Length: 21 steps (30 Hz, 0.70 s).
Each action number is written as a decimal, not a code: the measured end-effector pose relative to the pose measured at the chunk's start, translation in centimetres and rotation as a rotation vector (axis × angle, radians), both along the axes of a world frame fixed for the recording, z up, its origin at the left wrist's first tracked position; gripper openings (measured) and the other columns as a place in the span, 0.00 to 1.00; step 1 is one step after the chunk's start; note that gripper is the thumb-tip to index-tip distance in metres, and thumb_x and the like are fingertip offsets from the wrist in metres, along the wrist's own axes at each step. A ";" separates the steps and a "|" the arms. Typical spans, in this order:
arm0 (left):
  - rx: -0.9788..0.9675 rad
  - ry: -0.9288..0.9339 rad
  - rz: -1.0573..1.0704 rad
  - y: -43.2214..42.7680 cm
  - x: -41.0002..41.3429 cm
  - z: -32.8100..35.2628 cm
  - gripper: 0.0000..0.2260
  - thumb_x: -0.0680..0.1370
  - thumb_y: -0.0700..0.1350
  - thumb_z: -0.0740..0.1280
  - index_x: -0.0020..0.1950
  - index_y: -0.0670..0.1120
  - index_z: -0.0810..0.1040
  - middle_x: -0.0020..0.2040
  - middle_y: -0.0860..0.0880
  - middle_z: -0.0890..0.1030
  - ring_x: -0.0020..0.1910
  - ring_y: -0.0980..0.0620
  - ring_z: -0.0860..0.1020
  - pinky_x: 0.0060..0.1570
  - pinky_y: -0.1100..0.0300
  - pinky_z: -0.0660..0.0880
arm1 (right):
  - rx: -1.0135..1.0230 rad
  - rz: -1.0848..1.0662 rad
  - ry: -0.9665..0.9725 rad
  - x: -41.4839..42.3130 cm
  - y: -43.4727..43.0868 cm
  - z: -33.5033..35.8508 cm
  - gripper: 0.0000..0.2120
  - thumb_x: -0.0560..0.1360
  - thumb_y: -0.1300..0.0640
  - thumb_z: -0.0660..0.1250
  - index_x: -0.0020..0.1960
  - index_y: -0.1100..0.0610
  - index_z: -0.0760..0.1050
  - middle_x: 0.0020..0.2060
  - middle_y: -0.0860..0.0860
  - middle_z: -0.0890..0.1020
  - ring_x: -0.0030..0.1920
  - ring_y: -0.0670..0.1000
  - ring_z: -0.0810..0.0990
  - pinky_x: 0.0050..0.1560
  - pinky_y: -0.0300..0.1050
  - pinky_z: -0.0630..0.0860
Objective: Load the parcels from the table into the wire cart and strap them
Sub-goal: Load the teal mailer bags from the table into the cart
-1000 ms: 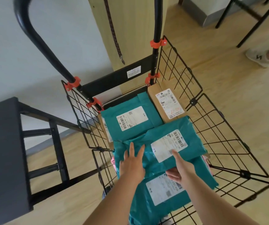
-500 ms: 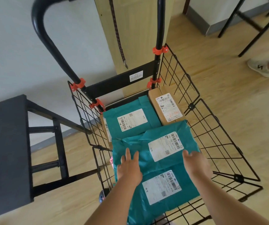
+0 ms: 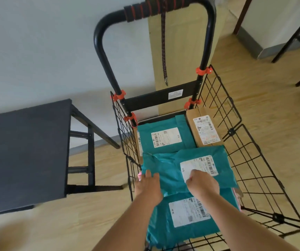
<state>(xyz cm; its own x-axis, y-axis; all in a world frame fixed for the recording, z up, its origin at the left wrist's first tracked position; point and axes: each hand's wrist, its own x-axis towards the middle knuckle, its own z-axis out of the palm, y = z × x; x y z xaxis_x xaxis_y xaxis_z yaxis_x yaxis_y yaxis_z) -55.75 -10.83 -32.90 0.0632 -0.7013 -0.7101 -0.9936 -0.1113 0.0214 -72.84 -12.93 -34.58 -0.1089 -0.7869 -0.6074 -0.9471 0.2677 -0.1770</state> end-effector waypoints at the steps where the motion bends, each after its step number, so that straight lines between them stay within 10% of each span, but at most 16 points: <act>1: -0.022 -0.002 -0.002 0.1 0.3 0.6 0.29 0.77 0.46 0.66 0.76 0.50 0.59 0.73 0.44 0.61 0.72 0.42 0.61 0.68 0.47 0.66 | -0.022 0.052 0.011 0.4 -0.2 0.5 0.06 0.79 0.54 0.57 0.45 0.50 0.71 0.35 0.45 0.76 0.36 0.45 0.75 0.30 0.42 0.68; 21: -0.271 0.063 0.279 9.1 17.3 10.7 0.26 0.76 0.40 0.64 0.74 0.46 0.64 0.70 0.43 0.66 0.70 0.41 0.64 0.66 0.46 0.69 | -0.324 0.578 -0.017 18.9 3.4 12.6 0.04 0.78 0.56 0.58 0.45 0.51 0.69 0.42 0.48 0.74 0.43 0.52 0.73 0.40 0.45 0.68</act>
<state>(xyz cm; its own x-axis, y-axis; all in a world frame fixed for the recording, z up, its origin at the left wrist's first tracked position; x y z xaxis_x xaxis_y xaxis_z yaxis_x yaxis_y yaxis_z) -38.42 -1.70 -22.20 0.2402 -0.8257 -0.5104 -0.9216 -0.3592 0.1473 -53.96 -9.51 -21.98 0.3934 -0.8588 -0.3282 -0.9186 -0.3524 -0.1790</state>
